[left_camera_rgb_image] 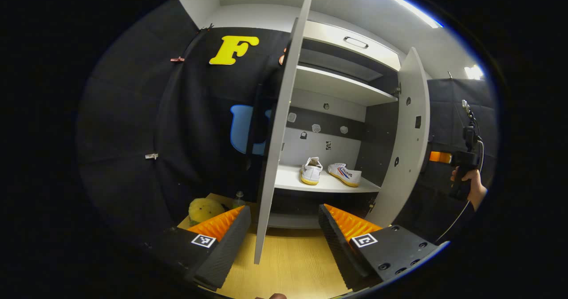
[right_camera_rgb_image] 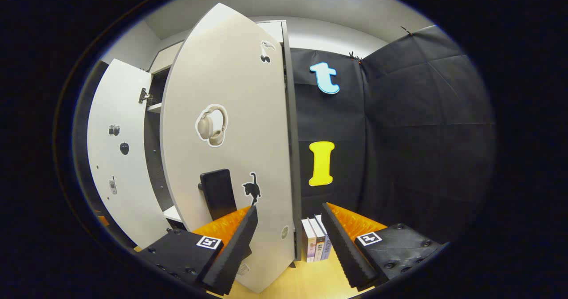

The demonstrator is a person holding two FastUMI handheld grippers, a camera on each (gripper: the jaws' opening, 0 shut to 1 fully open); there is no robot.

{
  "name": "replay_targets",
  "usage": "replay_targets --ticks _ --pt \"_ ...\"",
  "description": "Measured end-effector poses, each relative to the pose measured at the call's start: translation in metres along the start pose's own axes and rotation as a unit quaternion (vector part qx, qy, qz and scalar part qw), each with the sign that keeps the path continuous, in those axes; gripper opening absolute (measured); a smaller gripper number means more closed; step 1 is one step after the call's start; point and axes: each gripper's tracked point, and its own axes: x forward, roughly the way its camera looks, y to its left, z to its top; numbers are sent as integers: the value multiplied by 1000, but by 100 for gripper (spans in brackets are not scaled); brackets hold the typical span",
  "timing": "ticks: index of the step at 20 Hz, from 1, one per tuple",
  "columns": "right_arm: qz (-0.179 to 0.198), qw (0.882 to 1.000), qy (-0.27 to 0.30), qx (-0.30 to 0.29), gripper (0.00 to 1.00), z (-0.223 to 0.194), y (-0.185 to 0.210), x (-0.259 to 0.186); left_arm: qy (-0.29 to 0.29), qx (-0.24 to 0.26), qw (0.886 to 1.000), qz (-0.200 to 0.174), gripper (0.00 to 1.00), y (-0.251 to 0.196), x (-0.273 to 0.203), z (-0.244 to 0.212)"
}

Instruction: Grab one shoe with the right hand and put it into the shoe cabinet, grab the other shoe with the left hand and put it into the shoe cabinet; then close the right door with the right hand and the left door with the left hand.

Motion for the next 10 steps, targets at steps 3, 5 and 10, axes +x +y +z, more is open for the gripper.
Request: replay_targets --ticks 3,5,10 --pt "27 1000 3 6 99 -8 39 10 6 -8 1000 27 95 24 -15 -11" --pt "22 1000 7 -2 99 -19 50 6 4 -10 1000 27 95 31 -20 -14" --pt "33 999 3 6 98 -55 76 -39 -14 20 997 77 95 81 -22 4"
